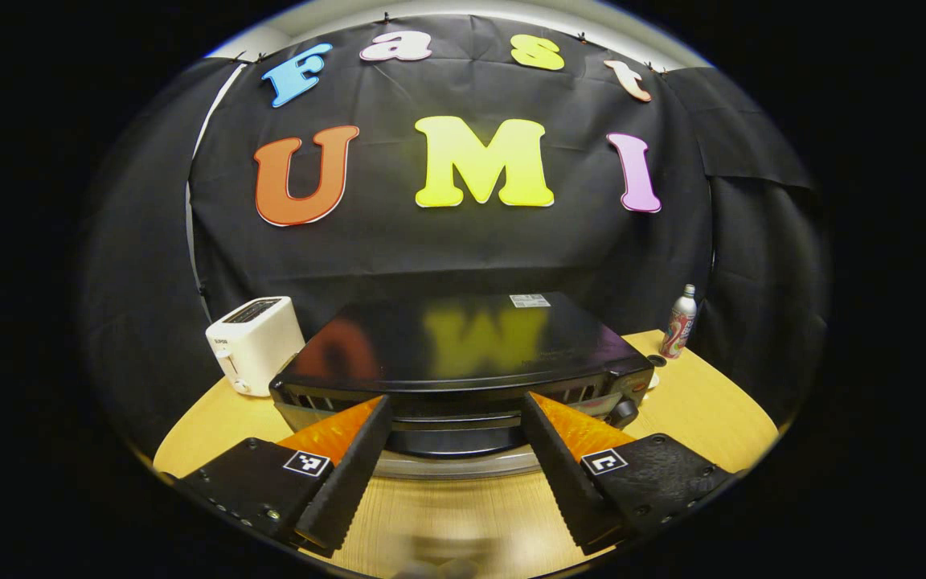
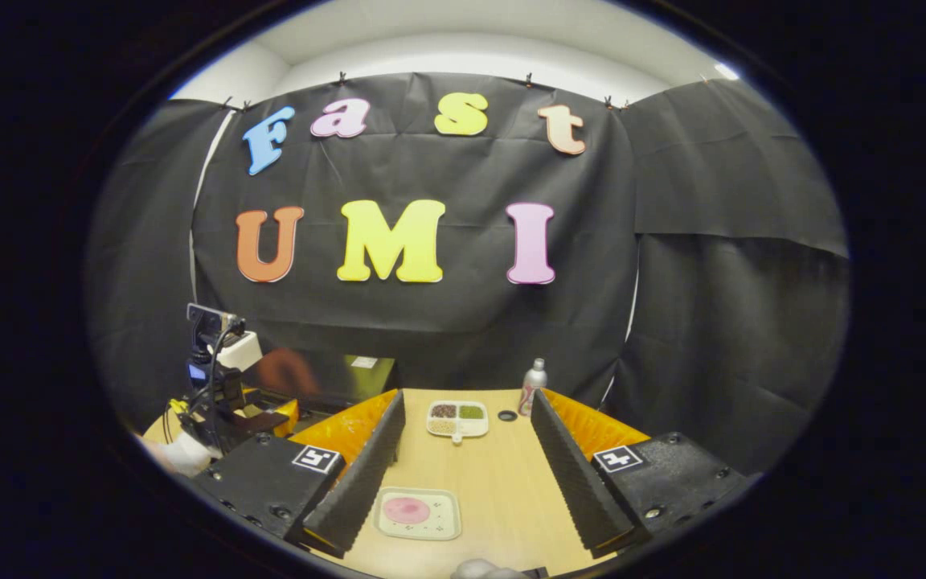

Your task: Open the electric oven with the left hand, put the food in, and close the electric oven.

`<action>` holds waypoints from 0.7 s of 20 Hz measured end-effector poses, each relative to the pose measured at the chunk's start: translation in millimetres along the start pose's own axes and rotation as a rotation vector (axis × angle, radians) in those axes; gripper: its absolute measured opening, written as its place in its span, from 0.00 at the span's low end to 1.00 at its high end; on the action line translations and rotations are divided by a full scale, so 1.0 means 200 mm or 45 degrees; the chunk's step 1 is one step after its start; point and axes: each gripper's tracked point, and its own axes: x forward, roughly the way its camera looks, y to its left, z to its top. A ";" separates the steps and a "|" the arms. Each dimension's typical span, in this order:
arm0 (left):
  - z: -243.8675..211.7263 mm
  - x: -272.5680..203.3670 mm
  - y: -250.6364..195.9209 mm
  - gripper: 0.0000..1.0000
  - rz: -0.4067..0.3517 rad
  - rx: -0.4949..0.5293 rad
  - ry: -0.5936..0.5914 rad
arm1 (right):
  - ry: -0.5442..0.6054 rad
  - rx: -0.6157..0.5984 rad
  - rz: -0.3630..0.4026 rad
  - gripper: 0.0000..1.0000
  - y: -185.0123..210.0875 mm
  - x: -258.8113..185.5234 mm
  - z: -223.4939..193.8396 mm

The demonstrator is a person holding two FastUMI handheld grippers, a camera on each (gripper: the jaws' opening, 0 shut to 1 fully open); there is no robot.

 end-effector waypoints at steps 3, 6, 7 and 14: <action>-0.03 -0.06 0.00 0.98 -0.005 0.002 -0.002 | 0.006 0.005 0.004 0.97 0.02 0.01 -0.01; -0.10 -0.13 -0.01 0.98 -0.004 0.011 0.013 | 0.014 0.008 0.019 0.97 0.06 0.02 -0.02; -0.13 -0.16 -0.02 0.98 -0.001 0.012 0.027 | 0.016 0.004 0.024 0.96 0.07 0.02 -0.02; -0.35 -0.33 -0.04 0.97 0.009 0.019 0.099 | 0.036 -0.016 0.061 0.97 0.14 0.01 -0.05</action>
